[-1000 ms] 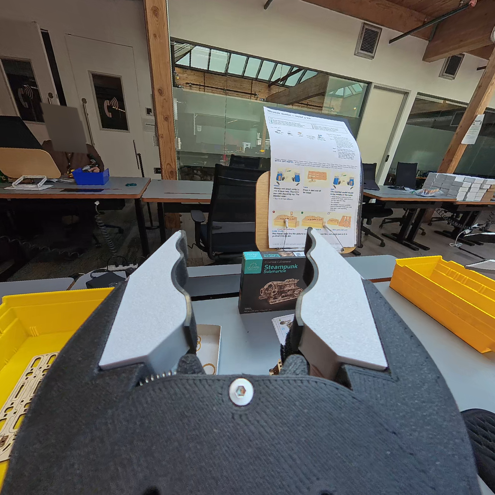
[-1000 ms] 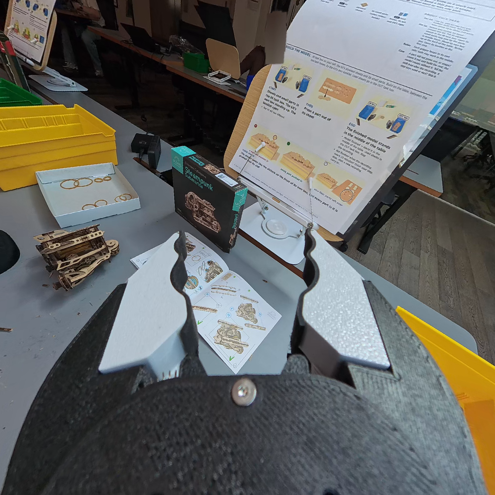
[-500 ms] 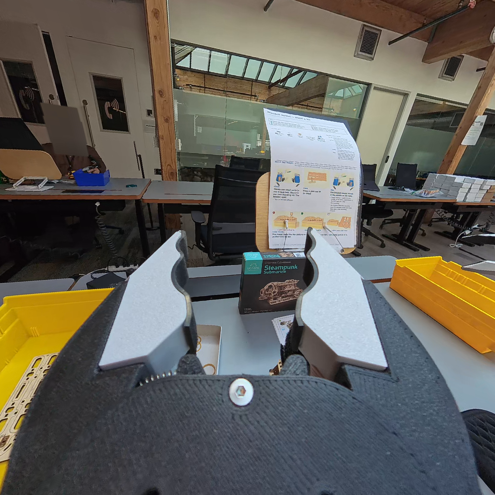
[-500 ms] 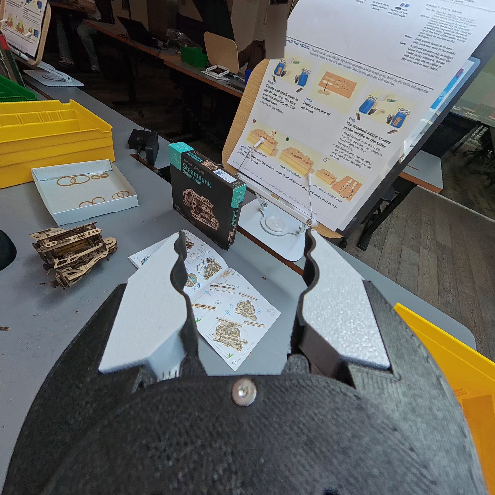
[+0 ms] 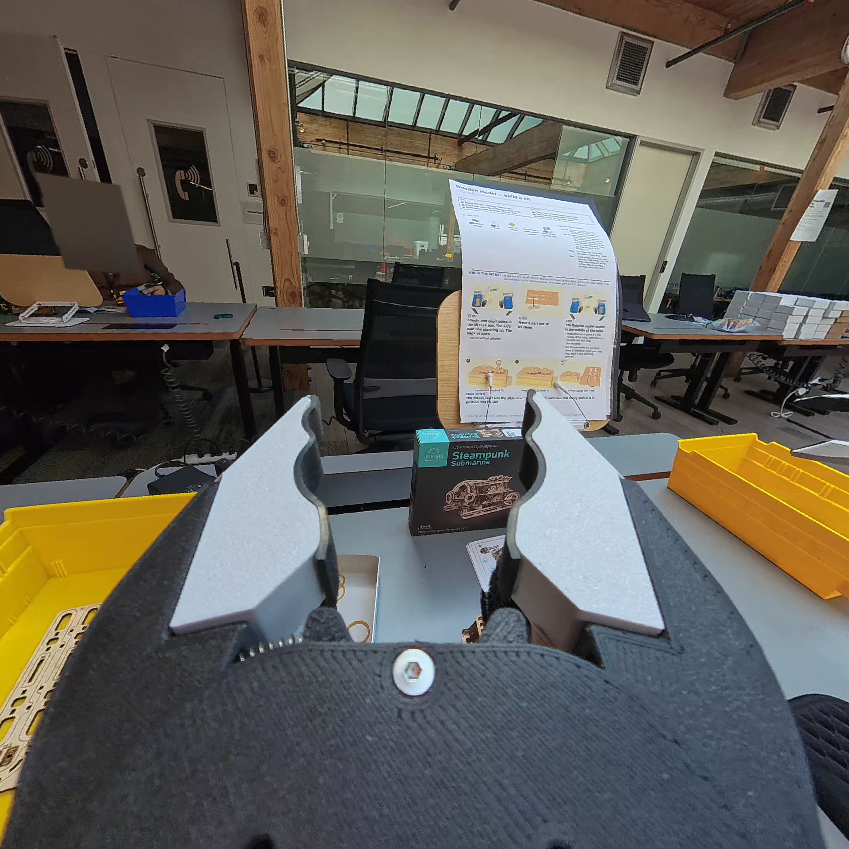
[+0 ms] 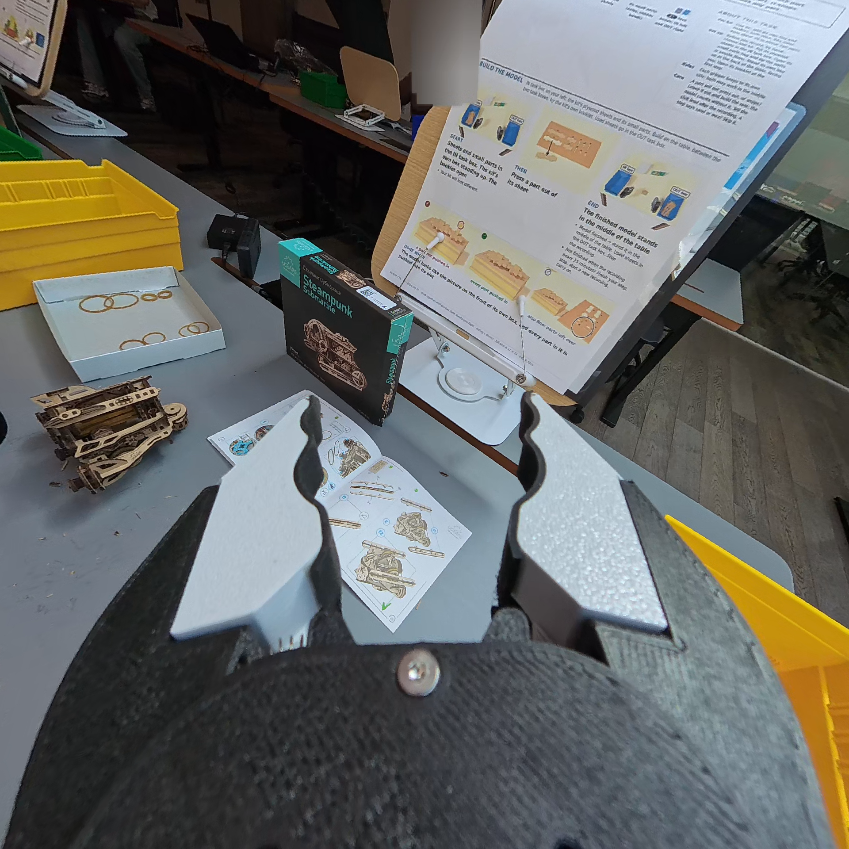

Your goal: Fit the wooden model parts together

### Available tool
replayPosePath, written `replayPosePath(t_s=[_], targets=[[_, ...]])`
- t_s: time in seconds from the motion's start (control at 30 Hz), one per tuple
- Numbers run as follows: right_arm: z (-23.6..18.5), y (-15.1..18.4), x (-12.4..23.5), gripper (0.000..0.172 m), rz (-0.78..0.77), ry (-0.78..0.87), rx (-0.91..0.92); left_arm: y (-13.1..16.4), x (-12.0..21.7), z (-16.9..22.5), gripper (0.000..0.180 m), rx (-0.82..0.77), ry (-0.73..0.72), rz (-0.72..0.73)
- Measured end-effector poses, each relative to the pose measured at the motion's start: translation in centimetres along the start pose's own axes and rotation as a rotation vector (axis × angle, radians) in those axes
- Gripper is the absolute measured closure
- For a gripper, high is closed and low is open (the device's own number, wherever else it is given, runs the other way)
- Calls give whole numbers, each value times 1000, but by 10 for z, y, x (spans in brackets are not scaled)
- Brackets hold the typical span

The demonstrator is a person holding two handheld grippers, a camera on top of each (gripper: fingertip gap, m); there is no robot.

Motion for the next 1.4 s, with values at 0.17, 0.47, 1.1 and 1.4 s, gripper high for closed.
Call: replayPosePath(t_s=[0.17,0.47,1.1,1.4], targets=[[-1,-1,0,95,-3,13,35,1,-1,2,95,-6,26,-13],[-3,1,-1,98,-25,37,81,7,-9,8,94,-54,19,-94],[-2,1,-1,99,-28,55,100,8,-10,9,94,-67,18,-112],[-1,2,-2,99,-32,54,92,7,-9,9,94,-66,15,-111]])
Point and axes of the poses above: each gripper's, where its closed fingertips meet, x back along the fingers, y out of its underside, z = x × y across the jaws, the point moved 9 cm from there along x, back along the fingers, and after that the axes turned 7 degrees about -z, right-handed, at the moved point
